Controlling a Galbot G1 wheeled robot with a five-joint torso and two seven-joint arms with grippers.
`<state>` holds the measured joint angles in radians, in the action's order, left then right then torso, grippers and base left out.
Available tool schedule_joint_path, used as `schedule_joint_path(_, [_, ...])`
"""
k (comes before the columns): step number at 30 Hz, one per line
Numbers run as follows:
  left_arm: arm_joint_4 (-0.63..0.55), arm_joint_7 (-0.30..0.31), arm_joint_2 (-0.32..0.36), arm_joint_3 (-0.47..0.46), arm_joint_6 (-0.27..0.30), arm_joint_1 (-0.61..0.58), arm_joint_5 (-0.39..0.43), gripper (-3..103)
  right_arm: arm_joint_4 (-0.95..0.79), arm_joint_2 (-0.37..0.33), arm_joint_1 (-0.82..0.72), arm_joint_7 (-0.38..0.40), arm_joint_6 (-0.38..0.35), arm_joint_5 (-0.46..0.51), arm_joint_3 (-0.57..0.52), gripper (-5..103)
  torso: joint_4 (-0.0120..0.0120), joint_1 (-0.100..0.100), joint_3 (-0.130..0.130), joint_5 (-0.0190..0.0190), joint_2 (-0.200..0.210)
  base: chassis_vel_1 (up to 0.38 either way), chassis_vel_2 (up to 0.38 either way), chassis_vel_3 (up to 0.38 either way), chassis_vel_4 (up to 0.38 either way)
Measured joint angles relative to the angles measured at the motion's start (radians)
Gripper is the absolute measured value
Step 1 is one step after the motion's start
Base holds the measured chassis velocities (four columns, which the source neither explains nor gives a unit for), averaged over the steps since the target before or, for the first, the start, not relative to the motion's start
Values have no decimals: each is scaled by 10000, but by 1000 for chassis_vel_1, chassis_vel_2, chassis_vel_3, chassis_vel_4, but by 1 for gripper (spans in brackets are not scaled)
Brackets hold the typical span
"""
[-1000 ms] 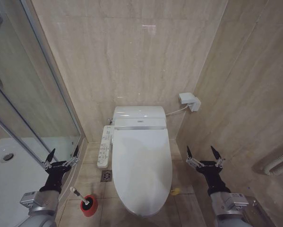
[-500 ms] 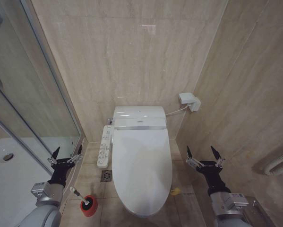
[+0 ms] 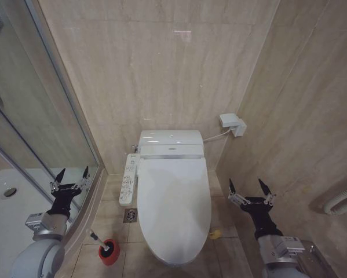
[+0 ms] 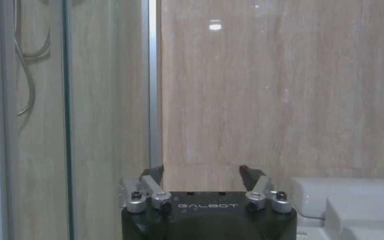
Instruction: Open the toilet lid, clean the toilet bowl with a toilet brush, close the toilet lid, and flush.
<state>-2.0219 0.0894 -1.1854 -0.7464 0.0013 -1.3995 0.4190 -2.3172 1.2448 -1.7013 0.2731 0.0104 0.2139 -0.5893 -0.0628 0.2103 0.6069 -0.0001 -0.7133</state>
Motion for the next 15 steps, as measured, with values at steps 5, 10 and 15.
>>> schedule_joint_path(5, [195,-8,-59,99,-95,117,4,65,0,0,0,0,0,0,0,100,0,0,0,0,0,0,0,0,0])
schedule_joint_path(10, [266,-28,-52,121,-105,201,26,65,0,0,0,0,0,0,0,100,0,0,0,0,0,0,0,0,0])
schedule_joint_path(15, [309,-250,-1,61,-235,224,119,38,1,0,0,0,1,0,0,100,0,0,0,1,0,0,0,0,0])
